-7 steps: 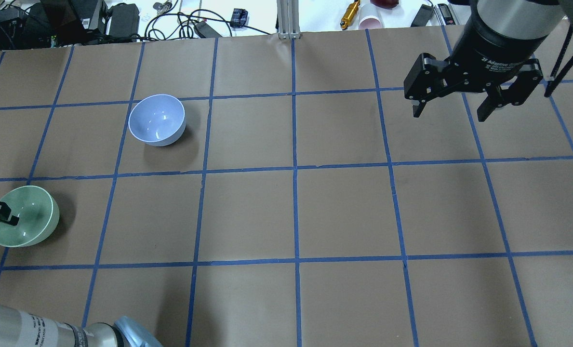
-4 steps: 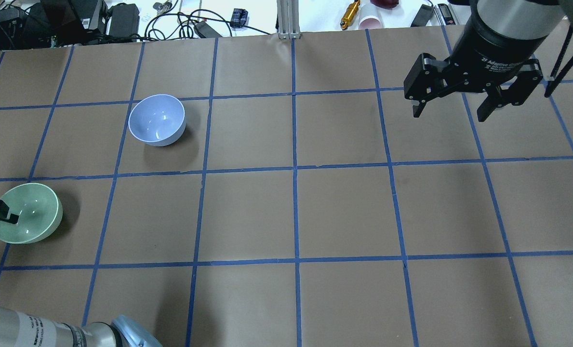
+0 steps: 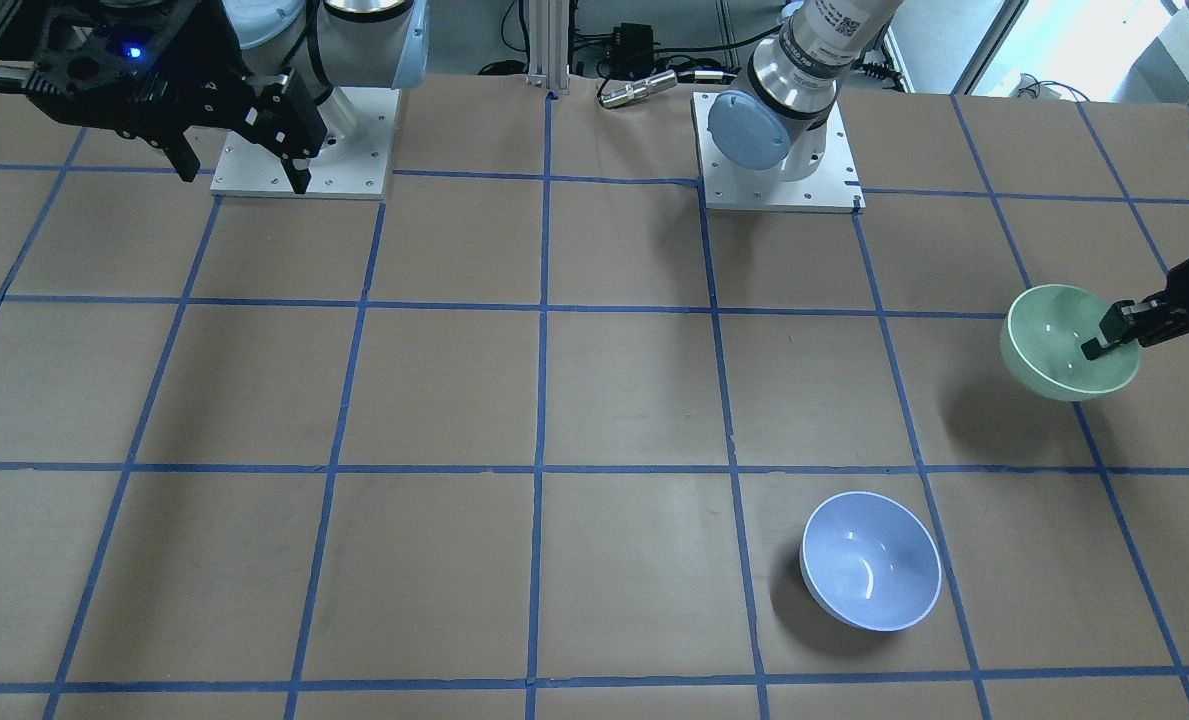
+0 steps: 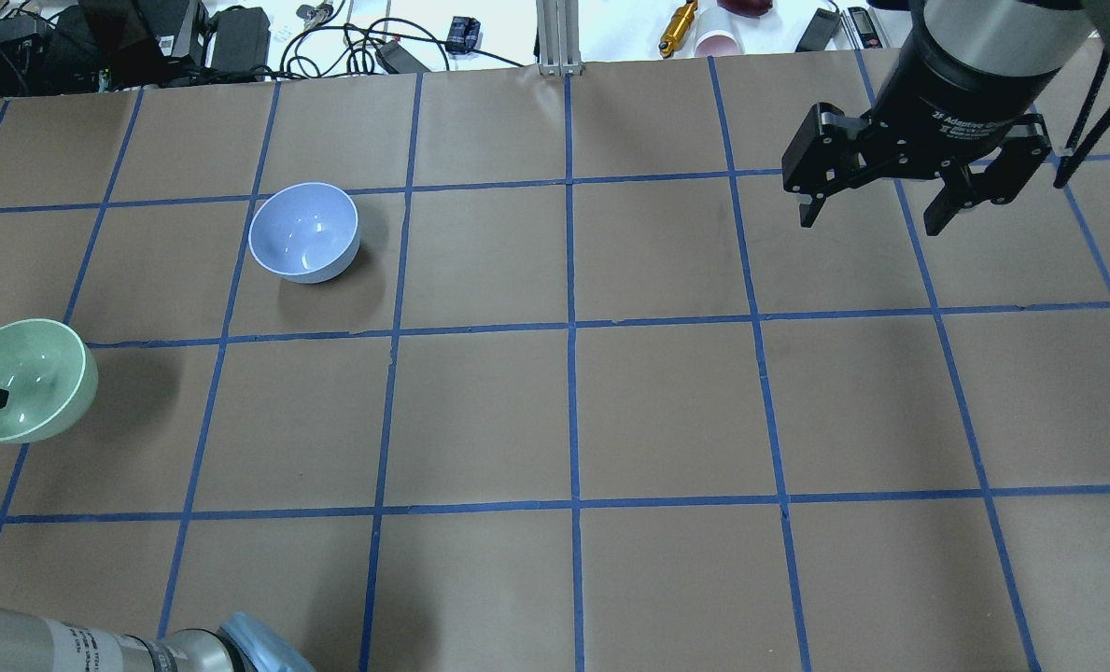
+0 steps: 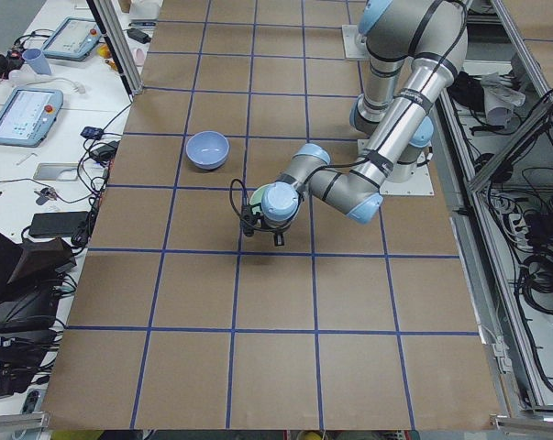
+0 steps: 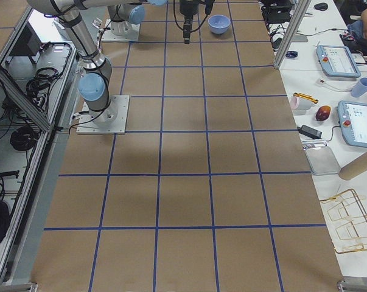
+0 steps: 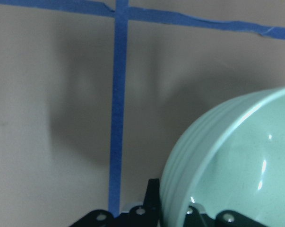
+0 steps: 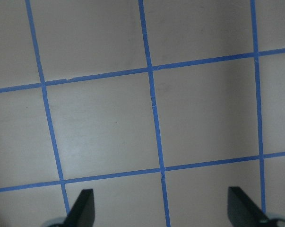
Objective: Stack green bowl on blue bowl
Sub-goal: 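Lift the green bowl with the left gripper and carry it over the blue bowl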
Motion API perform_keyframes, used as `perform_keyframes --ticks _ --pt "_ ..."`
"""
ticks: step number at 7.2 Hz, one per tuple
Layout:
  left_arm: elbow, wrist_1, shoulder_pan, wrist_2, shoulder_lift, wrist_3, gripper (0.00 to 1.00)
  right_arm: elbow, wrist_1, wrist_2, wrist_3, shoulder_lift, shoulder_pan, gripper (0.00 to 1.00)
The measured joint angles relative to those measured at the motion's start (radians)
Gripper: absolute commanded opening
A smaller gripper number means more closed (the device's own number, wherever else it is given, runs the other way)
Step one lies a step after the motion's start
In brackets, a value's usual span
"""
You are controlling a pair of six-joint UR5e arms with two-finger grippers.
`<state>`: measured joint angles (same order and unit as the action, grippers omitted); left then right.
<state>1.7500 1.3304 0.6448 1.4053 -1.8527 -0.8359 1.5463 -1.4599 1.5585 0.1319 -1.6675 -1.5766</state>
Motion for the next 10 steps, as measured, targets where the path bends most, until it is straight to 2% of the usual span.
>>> perform_keyframes --ticks 1,3,5,7,10 --pt "-0.044 0.056 0.028 -0.009 0.012 0.013 0.00 0.000 0.001 0.000 0.000 0.000 0.000 1.00" --pt "-0.094 0.092 0.114 -0.014 0.039 0.063 0.00 0.000 0.000 0.000 0.000 0.000 0.000 1.00" --pt "-0.151 0.094 0.286 -0.022 0.044 0.225 0.00 0.000 0.000 0.000 0.000 0.000 0.000 1.00" --pt "-0.211 0.071 0.453 -0.026 0.016 0.416 0.00 0.001 0.000 0.000 0.000 0.000 0.000 1.00" --pt "-0.223 -0.027 0.601 -0.033 -0.061 0.545 0.00 0.001 0.000 0.000 0.000 0.000 0.000 1.00"
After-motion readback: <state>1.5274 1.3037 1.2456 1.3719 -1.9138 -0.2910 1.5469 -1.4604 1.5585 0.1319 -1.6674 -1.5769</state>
